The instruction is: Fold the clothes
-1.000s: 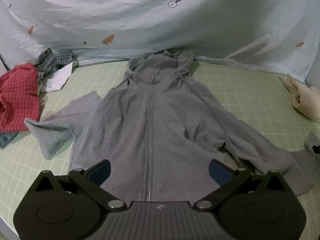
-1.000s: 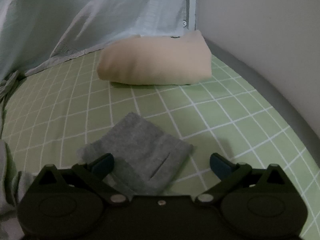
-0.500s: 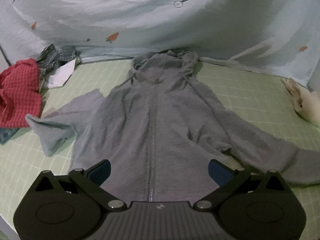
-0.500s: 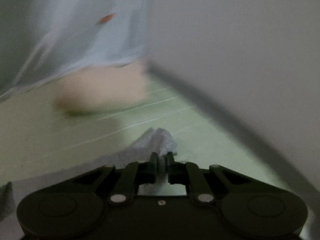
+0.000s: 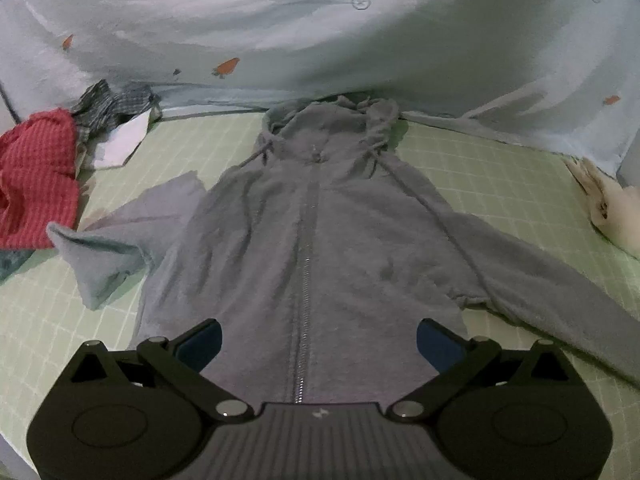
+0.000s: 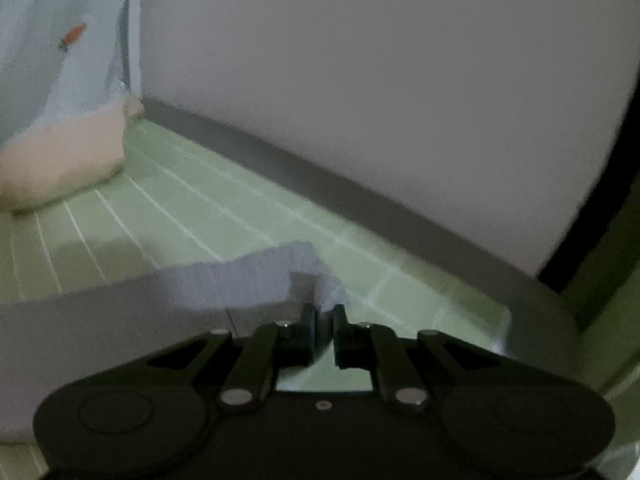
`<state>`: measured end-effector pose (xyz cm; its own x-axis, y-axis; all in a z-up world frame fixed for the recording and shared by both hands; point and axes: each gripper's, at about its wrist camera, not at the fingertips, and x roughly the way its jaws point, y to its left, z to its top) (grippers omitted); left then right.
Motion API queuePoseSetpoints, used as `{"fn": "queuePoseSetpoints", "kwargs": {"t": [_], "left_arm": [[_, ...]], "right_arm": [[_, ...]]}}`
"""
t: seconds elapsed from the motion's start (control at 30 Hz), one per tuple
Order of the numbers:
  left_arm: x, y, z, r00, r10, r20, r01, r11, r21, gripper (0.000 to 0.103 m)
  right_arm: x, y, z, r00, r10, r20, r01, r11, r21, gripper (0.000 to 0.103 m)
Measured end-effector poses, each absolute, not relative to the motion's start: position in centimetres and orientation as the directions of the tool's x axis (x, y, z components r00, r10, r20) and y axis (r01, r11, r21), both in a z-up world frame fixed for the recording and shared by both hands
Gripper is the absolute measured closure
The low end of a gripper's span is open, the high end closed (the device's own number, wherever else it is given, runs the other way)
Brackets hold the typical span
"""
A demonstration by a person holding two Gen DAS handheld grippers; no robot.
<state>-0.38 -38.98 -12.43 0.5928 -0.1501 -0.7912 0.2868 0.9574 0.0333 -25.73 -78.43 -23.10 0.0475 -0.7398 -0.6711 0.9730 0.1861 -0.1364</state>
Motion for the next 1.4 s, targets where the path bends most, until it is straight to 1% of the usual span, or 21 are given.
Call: {"fn": "queuePoseSetpoints", "kwargs": {"t": [0.1, 0.13, 0.2, 0.23, 0.27, 0.3, 0.33, 0.4, 0.43, 0.53, 0.6, 0.63, 0.67, 0.77, 0.93, 1.03, 1.27, 1.33, 1.4], "left_arm": [[-0.3, -38.3, -12.5, 0.589, -0.148, -0.795, 0.261, 0.965, 0.013, 0.001], [-0.3, -38.1, -12.6, 0.586, -0.149, -0.796, 0.254, 0.967, 0.006, 0.001], [-0.2, -37.8, -12.7, 0.584, -0.153, -0.797, 0.251, 0.968, -0.002, 0.001], [-0.2, -37.7, -12.7, 0.584, -0.154, -0.797, 0.25, 0.968, -0.004, 0.001], [-0.2, -37.7, -12.7, 0.584, -0.156, -0.796, 0.25, 0.968, -0.006, 0.001], [-0.2, -37.6, -12.7, 0.585, -0.157, -0.796, 0.25, 0.968, -0.008, 0.001], [-0.2, -37.5, -12.7, 0.585, -0.159, -0.796, 0.25, 0.968, -0.009, 0.001], [-0.4, -37.8, -12.7, 0.585, -0.164, -0.794, 0.258, 0.966, -0.009, 0.001], [-0.4, -37.8, -12.6, 0.586, -0.167, -0.793, 0.263, 0.965, -0.009, 0.001], [-0.7, -38.0, -12.4, 0.594, -0.174, -0.785, 0.275, 0.961, -0.005, 0.001], [-1.1, -37.9, -12.3, 0.598, -0.174, -0.782, 0.276, 0.961, -0.002, 0.001], [-1.4, -37.9, -12.3, 0.597, -0.174, -0.783, 0.276, 0.961, -0.004, 0.001], [-1.7, -37.7, -12.3, 0.595, -0.175, -0.785, 0.276, 0.961, -0.006, 0.001], [-2.8, -37.3, -12.4, 0.578, -0.178, -0.796, 0.283, 0.959, -0.008, 0.001], [-5.1, -35.8, -12.3, 0.568, -0.166, -0.807, 0.292, 0.956, 0.009, 0.001], [-5.9, -34.3, -11.8, 0.577, -0.147, -0.803, 0.271, 0.962, 0.019, 0.001], [-7.1, -32.1, -11.6, 0.576, -0.138, -0.806, 0.231, 0.973, -0.002, 0.001], [-7.3, -31.9, -11.8, 0.57, -0.137, -0.81, 0.227, 0.974, -0.005, 0.001], [-7.4, -31.8, -11.9, 0.564, -0.136, -0.814, 0.232, 0.973, -0.002, 0.001]], "right_arm": [[-25.4, -78.1, -23.3, 0.041, -0.737, -0.674, 0.966, 0.203, -0.163, 0.093], [-25.4, -78.2, -23.2, 0.045, -0.734, -0.677, 0.965, 0.208, -0.162, 0.09], [-25.9, -78.3, -23.0, 0.062, -0.73, -0.681, 0.969, 0.208, -0.134, 0.075], [-26.0, -78.5, -22.9, 0.078, -0.731, -0.678, 0.97, 0.212, -0.118, 0.057], [-26.1, -78.7, -22.8, 0.096, -0.732, -0.674, 0.97, 0.22, -0.1, 0.045], [-26.2, -79.0, -22.7, 0.115, -0.734, -0.67, 0.97, 0.227, -0.083, 0.042], [-26.2, -79.3, -22.7, 0.131, -0.726, -0.675, 0.969, 0.238, -0.068, 0.042], [-26.3, -80.0, -22.8, 0.163, -0.7, -0.695, 0.964, 0.263, -0.039, 0.039], [-26.3, -80.4, -23.0, 0.168, -0.689, -0.705, 0.963, 0.266, -0.03, 0.039], [-26.7, -80.9, -23.2, 0.18, -0.673, -0.718, 0.968, 0.249, 0.009, 0.047], [-26.9, -80.6, -23.2, 0.177, -0.68, -0.712, 0.97, 0.244, 0.008, 0.067], [-26.9, -80.4, -23.1, 0.174, -0.682, -0.71, 0.968, 0.251, -0.004, 0.087], [-27.0, -80.2, -23.1, 0.173, -0.682, -0.71, 0.966, 0.259, -0.014, 0.091], [-27.6, -79.4, -22.9, 0.173, -0.682, -0.711, 0.962, 0.272, -0.027, 0.093], [-29.0, -77.6, -22.8, 0.168, -0.679, -0.715, 0.954, 0.295, -0.056, 0.093], [-29.4, -77.0, -22.7, 0.167, -0.674, -0.72, 0.953, 0.298, -0.058, 0.093], [-29.8, -76.7, -22.6, 0.173, -0.659, -0.732, 0.953, 0.299, -0.044, 0.093], [-29.8, -76.7, -22.6, 0.177, -0.652, -0.737, 0.951, 0.307, -0.044, 0.091], [-29.9, -76.6, -22.6, 0.178, -0.644, -0.744, 0.946, 0.32, -0.05, 0.086]]}}
